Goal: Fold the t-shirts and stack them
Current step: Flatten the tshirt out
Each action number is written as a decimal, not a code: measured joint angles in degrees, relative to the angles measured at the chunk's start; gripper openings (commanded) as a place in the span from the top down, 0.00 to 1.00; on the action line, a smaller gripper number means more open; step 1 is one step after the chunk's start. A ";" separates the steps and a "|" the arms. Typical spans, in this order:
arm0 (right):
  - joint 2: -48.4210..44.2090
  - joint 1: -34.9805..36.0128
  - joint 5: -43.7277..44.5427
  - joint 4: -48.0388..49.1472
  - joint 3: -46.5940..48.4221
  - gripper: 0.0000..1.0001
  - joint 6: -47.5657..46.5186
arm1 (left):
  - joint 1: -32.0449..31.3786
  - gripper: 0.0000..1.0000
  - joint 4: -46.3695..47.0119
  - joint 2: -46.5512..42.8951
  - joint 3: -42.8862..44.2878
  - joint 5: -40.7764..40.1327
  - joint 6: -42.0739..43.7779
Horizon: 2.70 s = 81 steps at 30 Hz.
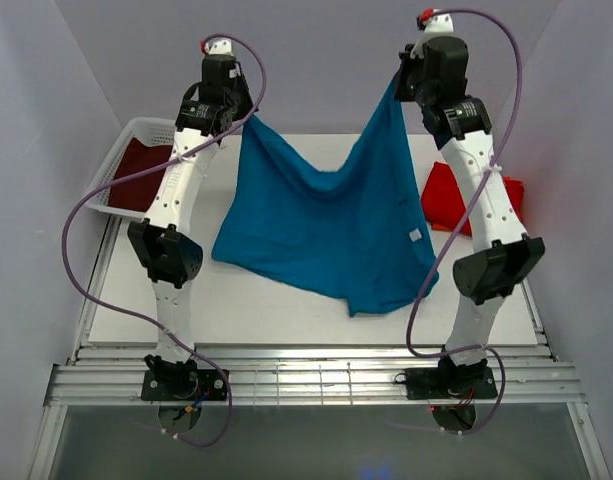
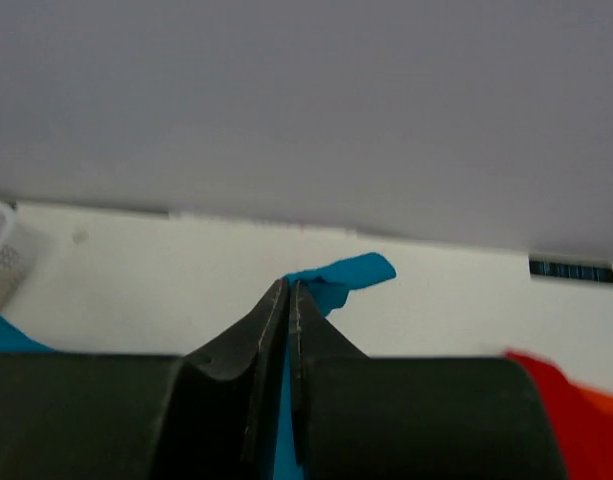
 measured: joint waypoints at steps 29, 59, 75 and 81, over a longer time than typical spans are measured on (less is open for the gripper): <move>-31.71 -2.99 -14.38 14.86 -26.71 0.92 -9.20 | 0.72 1.00 28.15 -35.47 -49.59 1.99 8.17; -1.09 -1.25 -10.19 16.48 -2.47 0.92 -8.94 | 0.35 1.00 16.72 -8.59 -14.93 3.04 5.42; -29.73 7.06 -13.66 28.37 -39.45 0.92 -16.81 | 0.00 1.00 39.30 -36.79 -57.24 4.42 8.41; -35.41 11.30 -9.66 20.09 -60.37 0.92 -13.46 | -2.29 1.00 30.77 -36.70 -76.91 1.09 1.20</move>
